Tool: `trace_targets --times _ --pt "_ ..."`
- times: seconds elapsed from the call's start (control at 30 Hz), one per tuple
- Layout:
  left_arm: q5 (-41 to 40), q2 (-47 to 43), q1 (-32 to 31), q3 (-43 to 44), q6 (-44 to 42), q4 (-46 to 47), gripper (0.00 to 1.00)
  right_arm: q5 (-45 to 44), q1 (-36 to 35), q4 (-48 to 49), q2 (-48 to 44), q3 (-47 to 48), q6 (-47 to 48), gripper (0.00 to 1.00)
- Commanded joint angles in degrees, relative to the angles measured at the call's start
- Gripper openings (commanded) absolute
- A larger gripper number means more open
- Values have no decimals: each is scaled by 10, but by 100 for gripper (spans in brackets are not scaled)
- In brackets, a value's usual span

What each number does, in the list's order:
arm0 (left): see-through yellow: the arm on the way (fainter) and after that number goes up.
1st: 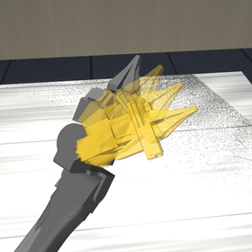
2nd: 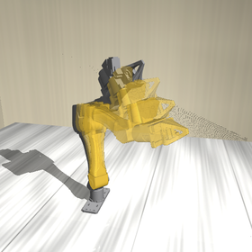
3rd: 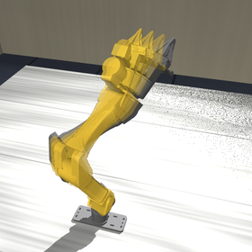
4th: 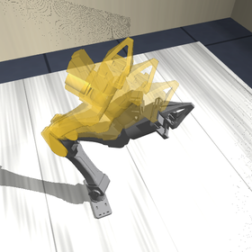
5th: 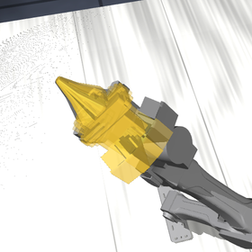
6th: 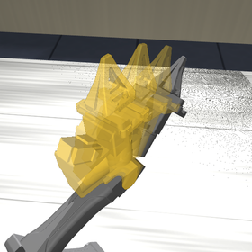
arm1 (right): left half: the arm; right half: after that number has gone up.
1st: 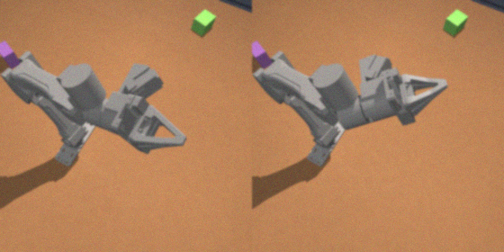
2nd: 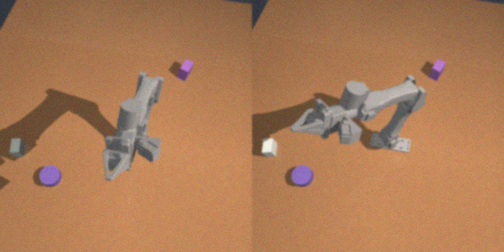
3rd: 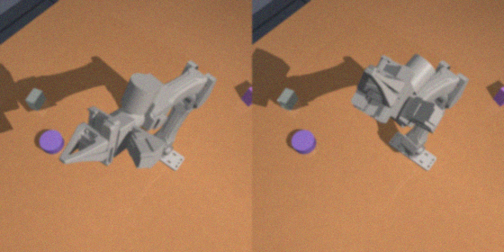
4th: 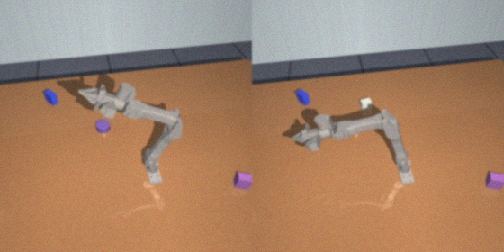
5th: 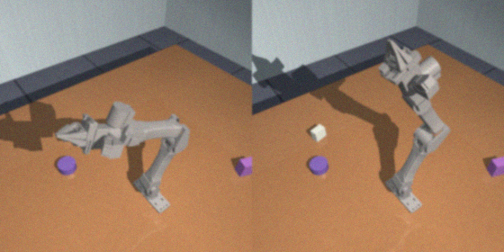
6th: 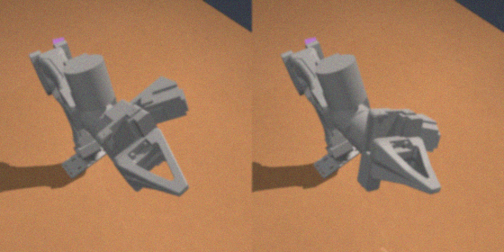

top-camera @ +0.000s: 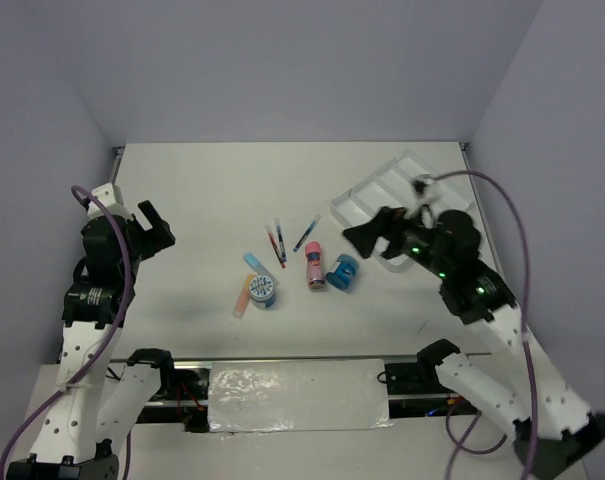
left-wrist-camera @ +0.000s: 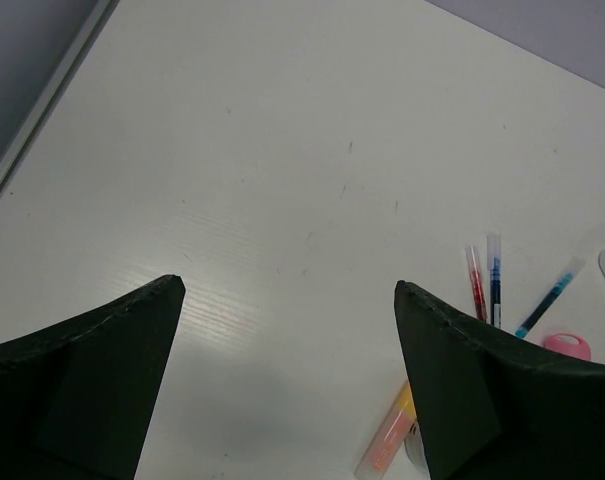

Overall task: Sort the stationery into containers
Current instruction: Pick up the stationery from the center of the board.

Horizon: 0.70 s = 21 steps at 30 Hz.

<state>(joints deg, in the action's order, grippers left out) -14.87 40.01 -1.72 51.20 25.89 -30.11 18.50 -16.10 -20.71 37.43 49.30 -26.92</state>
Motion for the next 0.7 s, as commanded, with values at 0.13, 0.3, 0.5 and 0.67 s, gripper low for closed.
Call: trace_targets --times 0.13,0.3,0.5,0.67 --pt "-27 3 -4 9 3 5 99 -282 -347 -6 315 151 34 100" --pt "-31 9 -5 9 4 2 99 -377 -457 -15 473 212 36 100" --pt "-5 14 -5 10 -2 6 99 -428 -490 -60 592 289 46 100" --pt "-5 9 -5 9 -4 8 99 -423 -491 -39 619 286 49 100"
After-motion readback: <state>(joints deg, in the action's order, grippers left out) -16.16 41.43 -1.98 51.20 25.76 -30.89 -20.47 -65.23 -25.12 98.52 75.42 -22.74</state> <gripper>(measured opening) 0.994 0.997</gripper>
